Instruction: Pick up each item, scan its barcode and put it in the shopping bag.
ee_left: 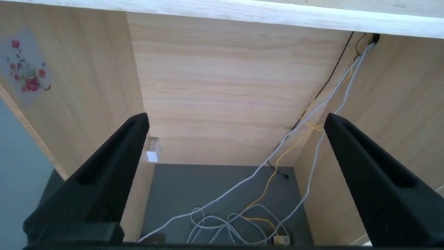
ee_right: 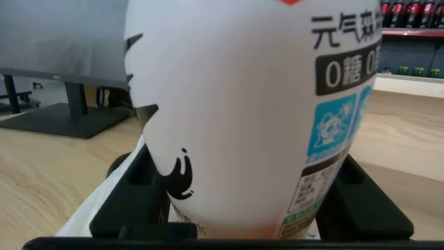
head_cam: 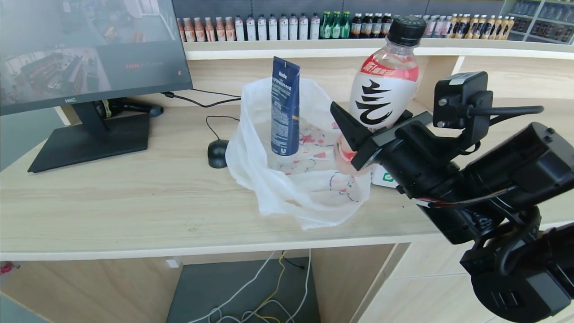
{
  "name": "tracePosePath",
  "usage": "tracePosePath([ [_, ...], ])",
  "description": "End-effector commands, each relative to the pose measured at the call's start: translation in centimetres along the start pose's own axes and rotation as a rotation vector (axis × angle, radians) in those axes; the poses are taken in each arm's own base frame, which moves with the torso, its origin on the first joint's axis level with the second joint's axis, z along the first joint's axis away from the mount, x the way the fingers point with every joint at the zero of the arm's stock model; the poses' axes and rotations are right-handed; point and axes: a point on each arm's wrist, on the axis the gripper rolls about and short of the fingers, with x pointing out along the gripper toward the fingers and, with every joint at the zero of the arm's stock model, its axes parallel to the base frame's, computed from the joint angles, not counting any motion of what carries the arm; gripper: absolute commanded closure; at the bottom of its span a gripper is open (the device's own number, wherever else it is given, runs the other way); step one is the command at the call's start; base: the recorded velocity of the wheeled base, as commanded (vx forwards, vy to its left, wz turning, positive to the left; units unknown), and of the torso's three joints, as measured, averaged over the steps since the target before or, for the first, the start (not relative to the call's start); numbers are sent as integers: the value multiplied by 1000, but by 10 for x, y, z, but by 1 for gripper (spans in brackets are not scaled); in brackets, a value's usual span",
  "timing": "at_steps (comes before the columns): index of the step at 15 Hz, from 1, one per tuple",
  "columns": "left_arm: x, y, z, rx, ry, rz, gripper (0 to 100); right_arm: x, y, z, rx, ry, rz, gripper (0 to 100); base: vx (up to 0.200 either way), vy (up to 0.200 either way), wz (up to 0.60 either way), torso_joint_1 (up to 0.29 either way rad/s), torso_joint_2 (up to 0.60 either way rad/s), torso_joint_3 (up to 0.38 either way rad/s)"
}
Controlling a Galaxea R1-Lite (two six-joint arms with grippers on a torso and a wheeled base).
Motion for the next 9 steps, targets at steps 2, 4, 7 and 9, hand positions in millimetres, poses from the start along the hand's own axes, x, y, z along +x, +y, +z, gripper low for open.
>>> tracePosePath([
  [2, 0, 0, 0, 0, -1, 1, 0, 0, 0, -2, -1, 4, 0, 100, 0, 0, 0, 0, 0, 0],
  [4, 0, 0, 0, 0, -1, 1, 0, -2, 0, -1, -2, 6, 0, 100, 0, 0, 0, 0, 0, 0],
  [7, 0, 0, 0, 0, -1, 1, 0, -1, 1, 7, 12, -7, -48, 100, 0, 0, 0, 0, 0, 0],
  [9, 0, 0, 0, 0, -1, 1, 0, 4, 1, 9, 17, 5, -46, 100, 0, 0, 0, 0, 0, 0],
])
